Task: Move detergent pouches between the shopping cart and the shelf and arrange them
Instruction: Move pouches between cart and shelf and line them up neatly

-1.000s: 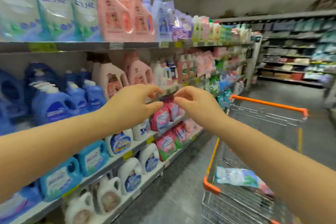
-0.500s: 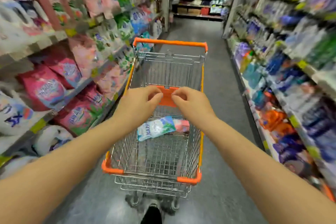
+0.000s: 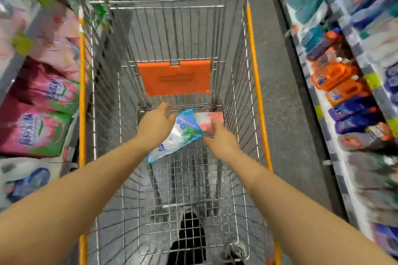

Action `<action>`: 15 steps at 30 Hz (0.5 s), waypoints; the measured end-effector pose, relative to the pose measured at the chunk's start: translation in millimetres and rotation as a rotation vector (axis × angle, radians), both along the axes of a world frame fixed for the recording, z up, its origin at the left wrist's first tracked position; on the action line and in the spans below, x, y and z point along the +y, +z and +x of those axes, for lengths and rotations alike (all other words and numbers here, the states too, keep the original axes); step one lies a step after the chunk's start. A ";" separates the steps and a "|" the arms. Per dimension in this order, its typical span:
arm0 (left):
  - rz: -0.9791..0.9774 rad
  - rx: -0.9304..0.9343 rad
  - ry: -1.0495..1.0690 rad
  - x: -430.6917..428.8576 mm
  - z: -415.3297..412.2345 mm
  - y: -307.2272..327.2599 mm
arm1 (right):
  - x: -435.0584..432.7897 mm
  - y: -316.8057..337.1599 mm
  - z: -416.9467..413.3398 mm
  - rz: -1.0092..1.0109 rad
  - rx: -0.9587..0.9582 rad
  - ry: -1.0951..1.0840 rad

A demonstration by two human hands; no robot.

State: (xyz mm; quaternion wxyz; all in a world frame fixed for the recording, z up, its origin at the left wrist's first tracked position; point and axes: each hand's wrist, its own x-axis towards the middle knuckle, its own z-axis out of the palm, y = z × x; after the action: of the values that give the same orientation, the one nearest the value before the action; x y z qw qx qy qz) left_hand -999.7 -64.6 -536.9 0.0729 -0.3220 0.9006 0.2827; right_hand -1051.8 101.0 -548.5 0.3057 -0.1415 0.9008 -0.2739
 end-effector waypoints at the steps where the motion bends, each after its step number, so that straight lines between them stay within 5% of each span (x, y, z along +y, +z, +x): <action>1: 0.026 -0.032 0.005 -3.2 -4.0 -18.0 | -3.5 -16.7 -4.6 0.031 0.002 0.003; 11: 0.359 -0.361 0.289 16.3 -9.7 -183.8 | -67.7 -158.5 -46.7 0.221 0.052 0.261; 15: 0.945 -0.258 0.768 21.5 -14.9 -228.2 | -105.3 -197.8 -77.3 0.255 0.180 0.398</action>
State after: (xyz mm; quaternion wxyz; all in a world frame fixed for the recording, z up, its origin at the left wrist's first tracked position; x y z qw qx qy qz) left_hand -1014.7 -43.1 -765.1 0.2090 -0.5876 0.4820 0.6154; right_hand -1129.1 -4.2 -746.3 0.2875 -0.3001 0.9061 -0.0790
